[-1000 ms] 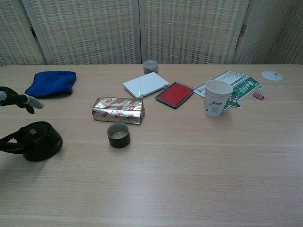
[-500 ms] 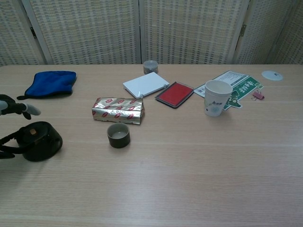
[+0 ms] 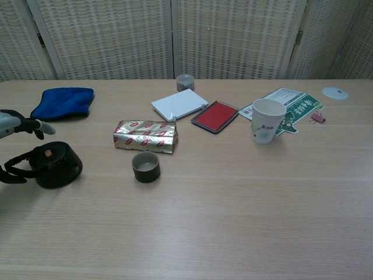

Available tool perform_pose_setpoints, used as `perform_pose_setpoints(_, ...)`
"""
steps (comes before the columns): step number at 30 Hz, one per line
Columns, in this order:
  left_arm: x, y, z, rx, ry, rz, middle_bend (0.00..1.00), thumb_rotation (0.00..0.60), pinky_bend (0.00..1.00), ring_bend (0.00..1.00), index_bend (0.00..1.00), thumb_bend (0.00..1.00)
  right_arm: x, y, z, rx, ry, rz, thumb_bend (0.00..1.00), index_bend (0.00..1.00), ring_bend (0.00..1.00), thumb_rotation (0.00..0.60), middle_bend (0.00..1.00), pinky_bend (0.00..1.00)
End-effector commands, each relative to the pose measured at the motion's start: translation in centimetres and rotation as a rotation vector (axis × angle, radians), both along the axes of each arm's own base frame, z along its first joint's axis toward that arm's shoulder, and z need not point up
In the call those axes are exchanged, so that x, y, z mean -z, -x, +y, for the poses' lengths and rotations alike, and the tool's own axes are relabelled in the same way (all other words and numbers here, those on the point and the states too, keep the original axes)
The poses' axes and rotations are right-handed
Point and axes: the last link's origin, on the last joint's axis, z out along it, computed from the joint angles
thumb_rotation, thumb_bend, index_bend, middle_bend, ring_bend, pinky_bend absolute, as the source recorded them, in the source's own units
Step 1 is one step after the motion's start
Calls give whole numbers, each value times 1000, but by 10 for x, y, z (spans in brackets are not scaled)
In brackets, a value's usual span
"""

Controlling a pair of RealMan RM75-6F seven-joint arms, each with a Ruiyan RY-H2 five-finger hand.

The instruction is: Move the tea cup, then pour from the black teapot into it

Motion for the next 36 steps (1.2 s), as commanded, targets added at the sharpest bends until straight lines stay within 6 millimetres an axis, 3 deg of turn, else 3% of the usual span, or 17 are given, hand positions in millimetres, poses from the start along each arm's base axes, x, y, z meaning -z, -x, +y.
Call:
perform_pose_setpoints(1,2,-2,9,-2,-14,-5,219,481,72,193,142,135,0,2,0,6,2,-1,249,236,183,600,237,252)
perform_pose_setpoints(7,5,-9,24,0,-36,-12,220,488,72,193,144,135,-1,4,-1,10,4,-3,249,236,183,600,237,252)
perform_pose_setpoints(14,6,-12,27,3,-38,-17,220,496,72,193,145,135,0,5,-2,12,2,-6,249,236,183,600,237,252)
perform_pose_setpoints(22,-9,-13,4,7,-35,-65,219,538,72,193,157,135,0,4,-4,2,4,-6,249,236,183,600,237,252)
perform_pose_setpoints(29,-17,-13,-24,42,-24,-147,272,581,2,242,293,135,-7,2,-6,-5,30,1,249,236,183,600,237,252)
perform_pose_setpoints(36,-14,-8,-33,36,-4,-179,293,600,0,278,360,135,-18,-1,-10,-7,69,16,249,236,183,600,237,252)
